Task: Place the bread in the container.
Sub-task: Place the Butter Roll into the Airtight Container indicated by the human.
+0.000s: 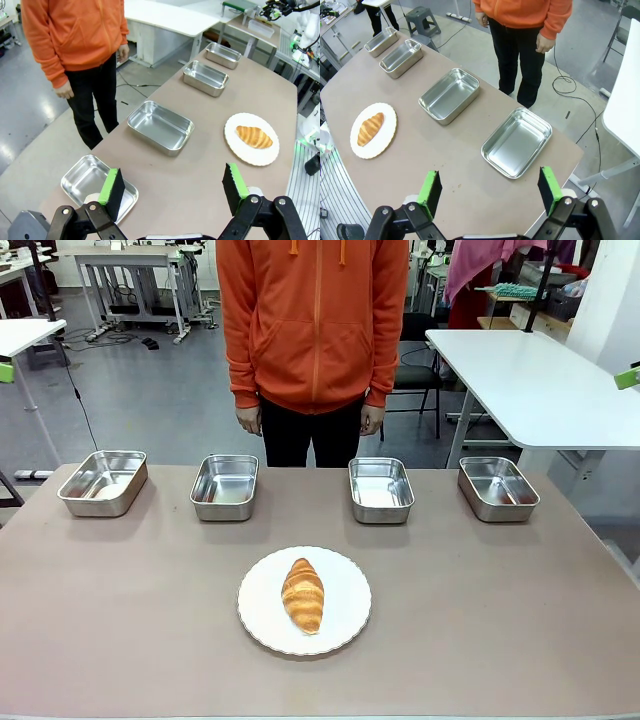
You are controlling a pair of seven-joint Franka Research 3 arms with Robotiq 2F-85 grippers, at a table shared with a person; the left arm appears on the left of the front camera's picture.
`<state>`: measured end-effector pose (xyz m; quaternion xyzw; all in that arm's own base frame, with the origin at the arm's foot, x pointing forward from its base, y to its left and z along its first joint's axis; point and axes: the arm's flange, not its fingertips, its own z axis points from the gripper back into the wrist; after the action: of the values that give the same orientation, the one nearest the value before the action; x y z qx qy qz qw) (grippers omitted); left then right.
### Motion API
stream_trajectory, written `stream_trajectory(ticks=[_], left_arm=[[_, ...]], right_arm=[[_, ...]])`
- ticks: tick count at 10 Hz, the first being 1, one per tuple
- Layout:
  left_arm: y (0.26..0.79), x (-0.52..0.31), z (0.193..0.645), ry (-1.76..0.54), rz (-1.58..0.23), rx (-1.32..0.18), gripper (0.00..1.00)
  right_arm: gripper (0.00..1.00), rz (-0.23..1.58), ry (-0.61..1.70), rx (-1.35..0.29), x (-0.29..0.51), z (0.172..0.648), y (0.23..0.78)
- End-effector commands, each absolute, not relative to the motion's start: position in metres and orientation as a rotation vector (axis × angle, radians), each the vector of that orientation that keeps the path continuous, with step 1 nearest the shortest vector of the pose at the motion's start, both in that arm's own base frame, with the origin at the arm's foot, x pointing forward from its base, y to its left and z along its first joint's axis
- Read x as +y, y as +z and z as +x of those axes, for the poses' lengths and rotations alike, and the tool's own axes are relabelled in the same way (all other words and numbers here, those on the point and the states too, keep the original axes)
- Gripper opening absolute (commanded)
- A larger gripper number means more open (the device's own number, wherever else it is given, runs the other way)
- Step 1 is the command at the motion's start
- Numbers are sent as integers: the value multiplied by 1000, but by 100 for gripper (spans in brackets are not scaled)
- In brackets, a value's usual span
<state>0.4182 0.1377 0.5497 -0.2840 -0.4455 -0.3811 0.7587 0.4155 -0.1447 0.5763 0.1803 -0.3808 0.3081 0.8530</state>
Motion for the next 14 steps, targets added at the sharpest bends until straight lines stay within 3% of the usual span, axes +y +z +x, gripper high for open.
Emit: stream_trajectory(ticks=[1,14], left_arm=[[550,137,418,-839,-620,-976,100],[550,137,418,-839,-620,-976,100]], right_arm=[[100,395,651,-821,-144,416,576],[100,395,651,-821,-144,416,576]])
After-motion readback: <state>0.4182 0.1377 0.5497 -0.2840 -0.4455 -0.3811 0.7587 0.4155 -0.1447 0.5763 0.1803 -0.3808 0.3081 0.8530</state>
